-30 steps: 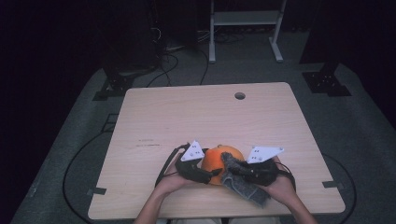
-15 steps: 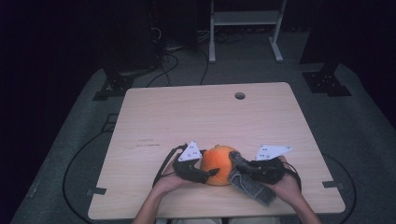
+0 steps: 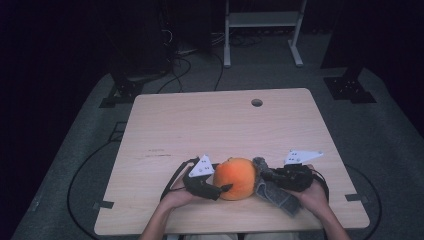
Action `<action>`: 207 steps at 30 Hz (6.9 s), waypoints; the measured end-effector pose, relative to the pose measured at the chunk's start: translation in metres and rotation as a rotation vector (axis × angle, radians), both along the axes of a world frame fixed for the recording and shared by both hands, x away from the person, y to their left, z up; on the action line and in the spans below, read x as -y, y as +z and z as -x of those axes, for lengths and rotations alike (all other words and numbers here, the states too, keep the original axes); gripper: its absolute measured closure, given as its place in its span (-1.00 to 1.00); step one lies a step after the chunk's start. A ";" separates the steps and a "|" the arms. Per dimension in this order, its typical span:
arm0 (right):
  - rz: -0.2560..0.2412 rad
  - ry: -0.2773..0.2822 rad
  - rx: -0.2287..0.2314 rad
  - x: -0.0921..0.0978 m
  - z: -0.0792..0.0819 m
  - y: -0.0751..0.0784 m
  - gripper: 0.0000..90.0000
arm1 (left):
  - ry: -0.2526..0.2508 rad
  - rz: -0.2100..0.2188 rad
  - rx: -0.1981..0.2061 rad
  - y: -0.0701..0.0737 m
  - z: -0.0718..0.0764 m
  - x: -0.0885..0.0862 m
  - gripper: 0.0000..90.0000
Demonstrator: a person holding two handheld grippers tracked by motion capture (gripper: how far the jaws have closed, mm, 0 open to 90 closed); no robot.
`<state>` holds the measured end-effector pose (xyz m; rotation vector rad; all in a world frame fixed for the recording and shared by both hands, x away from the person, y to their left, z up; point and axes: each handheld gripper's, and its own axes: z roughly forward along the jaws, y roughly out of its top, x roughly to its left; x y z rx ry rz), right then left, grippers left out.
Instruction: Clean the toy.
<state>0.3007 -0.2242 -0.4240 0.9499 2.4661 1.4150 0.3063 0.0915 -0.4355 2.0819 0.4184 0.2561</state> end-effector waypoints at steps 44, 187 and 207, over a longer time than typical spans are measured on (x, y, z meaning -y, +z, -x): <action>0.077 0.035 -0.060 0.005 -0.006 -0.010 0.68 | -0.098 -0.104 0.094 0.005 0.014 0.011 -0.55; -0.109 0.041 -0.093 0.007 -0.008 -0.002 0.69 | -0.182 -0.046 0.072 0.000 0.017 0.014 -0.40; -0.082 0.061 -0.070 0.003 -0.003 0.000 0.69 | -0.142 -0.038 0.051 0.006 0.016 0.024 -0.71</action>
